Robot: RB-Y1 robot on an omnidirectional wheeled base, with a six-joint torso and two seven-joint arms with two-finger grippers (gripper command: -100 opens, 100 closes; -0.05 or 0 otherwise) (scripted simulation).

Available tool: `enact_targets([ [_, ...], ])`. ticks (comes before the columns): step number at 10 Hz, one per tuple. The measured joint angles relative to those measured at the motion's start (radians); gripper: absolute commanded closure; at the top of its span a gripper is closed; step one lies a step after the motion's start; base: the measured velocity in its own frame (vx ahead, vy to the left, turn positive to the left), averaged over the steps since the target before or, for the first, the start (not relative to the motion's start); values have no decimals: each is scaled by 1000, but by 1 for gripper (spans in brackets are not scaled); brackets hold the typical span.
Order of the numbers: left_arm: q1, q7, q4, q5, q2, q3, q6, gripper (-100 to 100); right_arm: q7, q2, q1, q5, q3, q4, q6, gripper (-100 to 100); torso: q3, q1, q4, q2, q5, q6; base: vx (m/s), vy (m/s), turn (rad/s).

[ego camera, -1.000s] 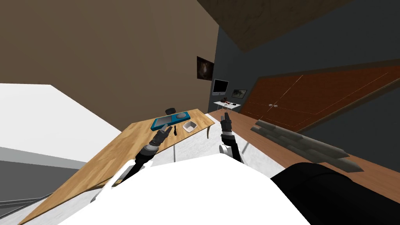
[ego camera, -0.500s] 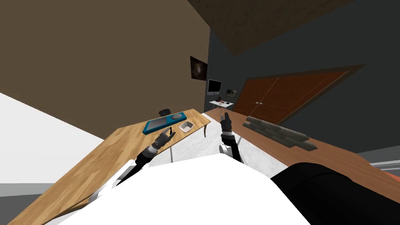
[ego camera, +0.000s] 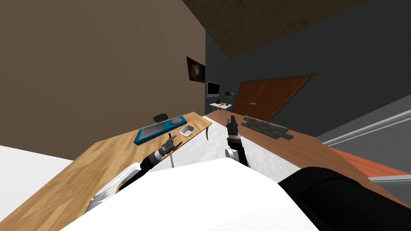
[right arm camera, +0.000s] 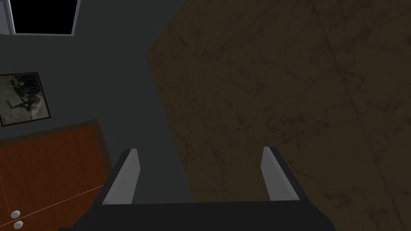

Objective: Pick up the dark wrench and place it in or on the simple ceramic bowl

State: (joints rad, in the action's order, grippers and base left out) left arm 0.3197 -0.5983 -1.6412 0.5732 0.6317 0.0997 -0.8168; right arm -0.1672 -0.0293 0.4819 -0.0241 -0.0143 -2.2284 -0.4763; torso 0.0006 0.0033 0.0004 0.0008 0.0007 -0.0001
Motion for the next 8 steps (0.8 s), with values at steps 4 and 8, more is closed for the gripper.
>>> enact_targets([
  [4,-18,-84,93,86,83,39,-28,-100,0,0,0,0,0,0,0,0,-1,0,0,-1,0,0,-13,22,-217],
  [8,-49,-152,198,139,127,76,-54,-100,0,0,0,0,0,0,0,0,-1,0,0,-2,0,-1,-3,21,-175],
])
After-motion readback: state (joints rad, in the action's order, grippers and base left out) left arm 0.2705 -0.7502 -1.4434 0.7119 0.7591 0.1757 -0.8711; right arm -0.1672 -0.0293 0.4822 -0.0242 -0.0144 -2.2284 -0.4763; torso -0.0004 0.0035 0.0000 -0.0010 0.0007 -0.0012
